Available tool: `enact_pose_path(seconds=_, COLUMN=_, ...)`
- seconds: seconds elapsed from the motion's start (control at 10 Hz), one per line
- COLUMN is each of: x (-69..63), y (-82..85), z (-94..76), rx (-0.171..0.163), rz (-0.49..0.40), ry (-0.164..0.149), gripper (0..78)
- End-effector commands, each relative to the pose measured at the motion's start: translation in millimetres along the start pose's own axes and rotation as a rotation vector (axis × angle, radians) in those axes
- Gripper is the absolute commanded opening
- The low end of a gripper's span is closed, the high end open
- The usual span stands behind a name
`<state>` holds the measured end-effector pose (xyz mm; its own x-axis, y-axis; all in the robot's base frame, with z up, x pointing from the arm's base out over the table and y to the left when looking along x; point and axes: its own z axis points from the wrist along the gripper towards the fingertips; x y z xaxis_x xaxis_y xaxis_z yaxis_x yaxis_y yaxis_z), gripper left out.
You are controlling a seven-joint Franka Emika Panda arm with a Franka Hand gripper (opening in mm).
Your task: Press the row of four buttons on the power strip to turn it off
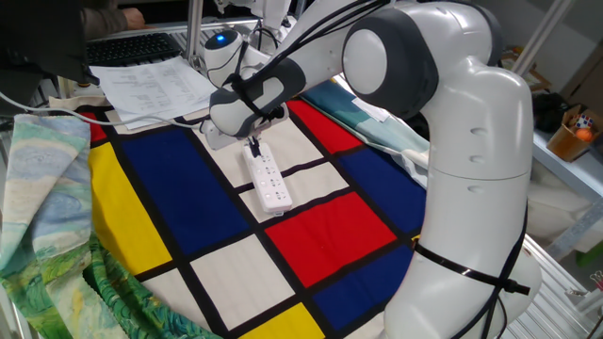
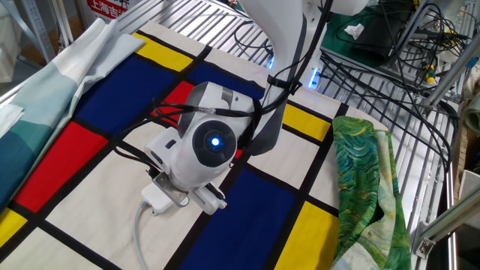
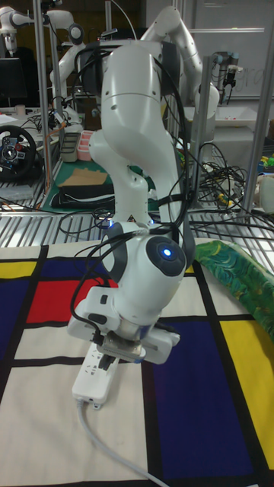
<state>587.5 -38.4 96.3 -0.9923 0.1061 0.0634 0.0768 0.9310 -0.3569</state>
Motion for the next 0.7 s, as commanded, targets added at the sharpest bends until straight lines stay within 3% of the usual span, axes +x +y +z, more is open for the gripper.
enact_pose_path(seconds=0.1, x=-3.3, y=0.0, z=1.7, rx=0.005, rz=0.012, ry=-0.015, gripper=0.0)
enact_pose_path(seconds=0.7, x=-6.0, y=-0.1, z=4.5, rx=0.006, rz=0.018, ry=-0.019, gripper=0.0)
